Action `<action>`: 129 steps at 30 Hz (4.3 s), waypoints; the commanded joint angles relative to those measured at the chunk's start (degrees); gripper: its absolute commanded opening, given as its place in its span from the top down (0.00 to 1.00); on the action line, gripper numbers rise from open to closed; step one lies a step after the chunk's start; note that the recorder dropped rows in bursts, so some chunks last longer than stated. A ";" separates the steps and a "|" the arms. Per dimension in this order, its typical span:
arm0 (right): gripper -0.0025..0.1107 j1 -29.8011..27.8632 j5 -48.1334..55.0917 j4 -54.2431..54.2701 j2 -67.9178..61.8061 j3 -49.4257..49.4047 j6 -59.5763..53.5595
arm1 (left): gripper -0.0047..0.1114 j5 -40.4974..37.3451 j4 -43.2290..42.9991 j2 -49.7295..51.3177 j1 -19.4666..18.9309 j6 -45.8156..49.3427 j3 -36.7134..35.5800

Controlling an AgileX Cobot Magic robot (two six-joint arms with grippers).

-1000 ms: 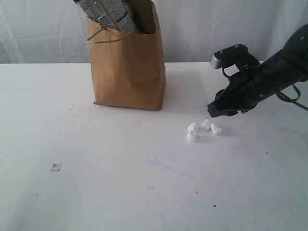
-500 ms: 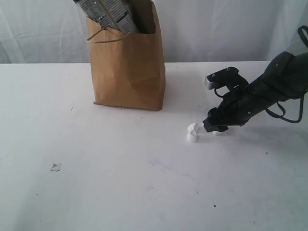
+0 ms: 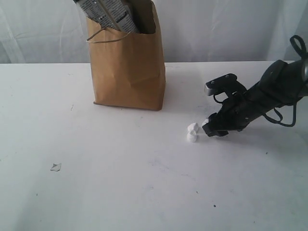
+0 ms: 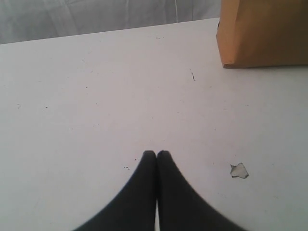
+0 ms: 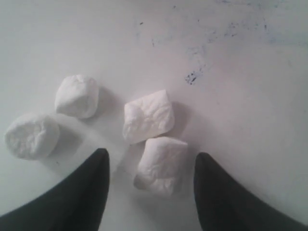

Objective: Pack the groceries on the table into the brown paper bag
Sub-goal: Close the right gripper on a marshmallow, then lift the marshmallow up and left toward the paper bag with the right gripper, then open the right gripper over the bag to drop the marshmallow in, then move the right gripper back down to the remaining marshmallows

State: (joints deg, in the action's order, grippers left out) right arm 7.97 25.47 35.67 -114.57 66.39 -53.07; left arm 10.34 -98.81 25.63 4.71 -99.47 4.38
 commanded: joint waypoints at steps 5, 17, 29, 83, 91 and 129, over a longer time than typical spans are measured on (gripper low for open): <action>0.80 -0.03 0.52 0.09 0.14 0.30 -0.61 | 0.96 0.61 -1.14 -0.37 0.01 -0.06 -0.38; 0.98 -0.57 6.32 0.43 8.31 0.72 7.34 | 0.96 0.61 -1.14 -0.37 0.01 -0.06 -0.38; 0.98 -5.72 37.80 46.44 14.43 11.85 -10.30 | 0.96 0.61 -1.14 -0.37 0.01 -0.06 -0.38; 0.64 14.31 0.35 64.28 3.01 23.52 -56.15 | 0.96 1.88 -1.14 -0.37 0.01 -0.06 -0.38; 0.35 14.31 -0.81 64.28 3.13 23.79 -55.78 | 0.96 1.88 -1.14 -0.37 0.01 -0.06 -0.38; 0.29 13.12 -7.60 39.14 9.71 -10.51 -40.76 | 0.96 1.88 -1.14 -0.37 0.01 -0.06 -0.38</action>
State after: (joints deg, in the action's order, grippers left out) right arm 21.12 18.54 76.10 -104.37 56.01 -91.89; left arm 12.46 -98.81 25.63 4.71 -99.47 4.38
